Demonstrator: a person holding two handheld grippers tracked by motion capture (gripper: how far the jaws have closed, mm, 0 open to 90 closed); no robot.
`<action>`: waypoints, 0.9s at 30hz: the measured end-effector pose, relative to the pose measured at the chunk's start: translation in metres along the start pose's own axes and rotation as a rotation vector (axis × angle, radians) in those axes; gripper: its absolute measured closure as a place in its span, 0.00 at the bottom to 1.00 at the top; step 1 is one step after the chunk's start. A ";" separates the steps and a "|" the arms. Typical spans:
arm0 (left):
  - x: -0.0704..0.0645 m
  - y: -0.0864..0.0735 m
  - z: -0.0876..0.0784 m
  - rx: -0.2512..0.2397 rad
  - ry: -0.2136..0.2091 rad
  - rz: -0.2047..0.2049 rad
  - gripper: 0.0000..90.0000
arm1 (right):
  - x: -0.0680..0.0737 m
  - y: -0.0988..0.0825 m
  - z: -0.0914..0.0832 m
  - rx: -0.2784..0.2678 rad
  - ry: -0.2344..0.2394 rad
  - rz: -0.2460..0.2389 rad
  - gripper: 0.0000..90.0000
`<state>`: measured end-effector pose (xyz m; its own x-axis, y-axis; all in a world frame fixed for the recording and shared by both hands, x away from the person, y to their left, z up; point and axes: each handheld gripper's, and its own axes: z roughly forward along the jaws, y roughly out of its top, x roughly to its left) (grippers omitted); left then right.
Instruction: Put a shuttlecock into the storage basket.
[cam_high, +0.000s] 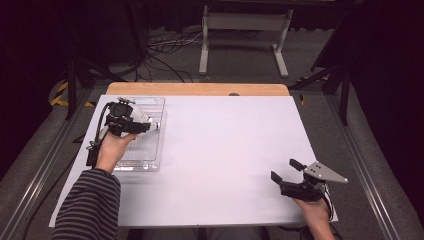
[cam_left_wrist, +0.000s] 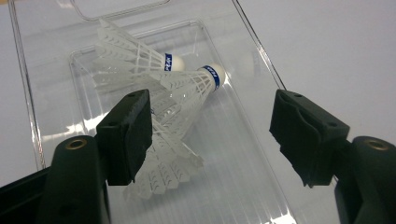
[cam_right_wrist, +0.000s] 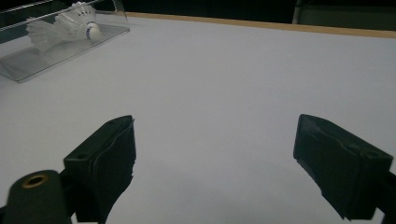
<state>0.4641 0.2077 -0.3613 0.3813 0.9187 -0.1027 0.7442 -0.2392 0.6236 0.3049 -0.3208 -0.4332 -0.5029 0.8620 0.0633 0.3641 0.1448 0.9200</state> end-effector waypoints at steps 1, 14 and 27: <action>0.000 -0.001 0.000 -0.006 -0.001 0.007 0.34 | 0.000 0.000 0.000 0.000 0.000 -0.001 0.15; -0.001 -0.009 -0.004 -0.019 -0.011 0.033 0.32 | 0.000 0.000 0.000 -0.002 -0.001 -0.003 0.15; -0.001 -0.018 -0.008 -0.033 -0.027 0.032 0.31 | 0.001 0.000 0.000 -0.004 0.000 -0.003 0.15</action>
<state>0.4463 0.2136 -0.3663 0.4200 0.9017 -0.1029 0.7131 -0.2578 0.6520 0.3047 -0.3203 -0.4331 -0.5044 0.8613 0.0604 0.3593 0.1458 0.9218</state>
